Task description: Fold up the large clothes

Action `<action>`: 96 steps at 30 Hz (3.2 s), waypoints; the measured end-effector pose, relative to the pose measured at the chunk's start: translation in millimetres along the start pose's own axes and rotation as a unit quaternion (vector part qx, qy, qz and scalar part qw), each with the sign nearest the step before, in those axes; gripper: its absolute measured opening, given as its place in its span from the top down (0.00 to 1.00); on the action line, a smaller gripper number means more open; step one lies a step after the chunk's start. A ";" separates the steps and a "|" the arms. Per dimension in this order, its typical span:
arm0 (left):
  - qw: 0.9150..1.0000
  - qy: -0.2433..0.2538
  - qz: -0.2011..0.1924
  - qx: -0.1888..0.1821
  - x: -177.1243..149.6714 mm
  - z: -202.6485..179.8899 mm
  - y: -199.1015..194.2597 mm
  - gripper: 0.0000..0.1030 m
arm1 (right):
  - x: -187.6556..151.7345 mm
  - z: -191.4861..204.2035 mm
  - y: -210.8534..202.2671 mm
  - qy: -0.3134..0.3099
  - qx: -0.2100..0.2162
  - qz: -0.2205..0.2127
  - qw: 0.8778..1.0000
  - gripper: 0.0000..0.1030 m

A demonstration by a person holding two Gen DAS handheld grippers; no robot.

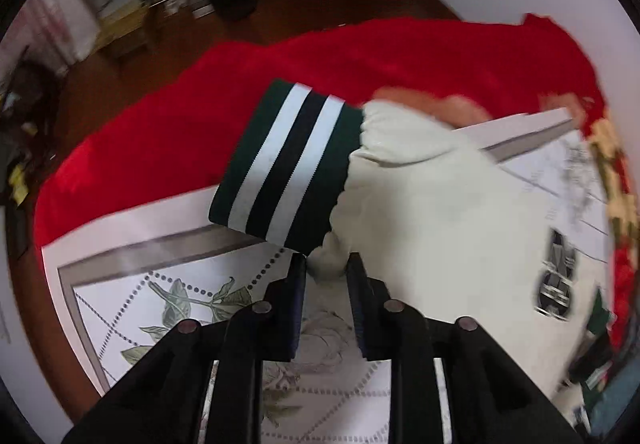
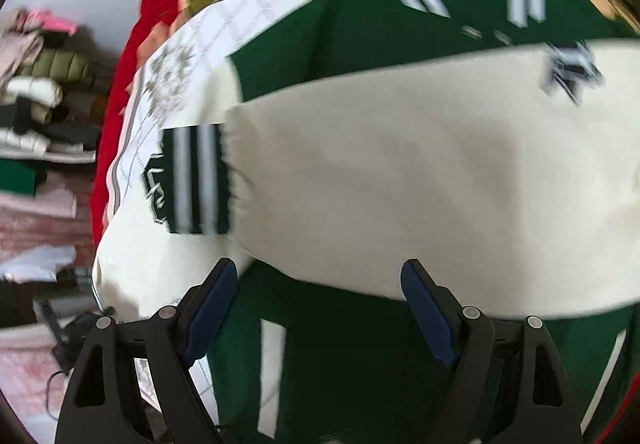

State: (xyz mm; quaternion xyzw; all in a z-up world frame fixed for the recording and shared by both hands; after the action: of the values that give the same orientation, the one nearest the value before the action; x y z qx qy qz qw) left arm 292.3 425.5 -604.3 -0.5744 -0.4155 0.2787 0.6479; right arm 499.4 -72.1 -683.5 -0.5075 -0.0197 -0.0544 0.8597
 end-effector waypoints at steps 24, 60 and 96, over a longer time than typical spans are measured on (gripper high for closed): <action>0.993 -0.117 -0.033 -0.001 -11.2 -35.0 23.0 0.63 | -0.6 77.0 78.0 -0.074 -0.015 0.028 0.997 0.17; 0.948 0.119 -0.292 -0.053 11.3 -98.6 -179.1 0.98 | 21.7 11.3 28.7 0.014 -0.165 -0.033 0.986 0.11; 0.775 0.583 -0.053 -0.239 -454.2 -438.9 -184.9 0.00 | -126.6 -336.0 -199.9 0.283 -0.110 -0.126 0.944 0.05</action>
State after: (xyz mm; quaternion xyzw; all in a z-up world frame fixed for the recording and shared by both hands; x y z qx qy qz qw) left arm 420.8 -214.5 -520.7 -0.7399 -0.0414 -0.2525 0.6221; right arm 343.8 -452.4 -683.4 -0.5558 0.1671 -0.3057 0.7548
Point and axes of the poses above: each gripper's, at about its wrist camera, not at the fingertips, and y roughly the way its jaws point, z to its left, x to its top, the point moved 5 cm from there along y, roughly the way its jaws point, and after that the axes turned 8 degrees about x, right-handed, at the moved point
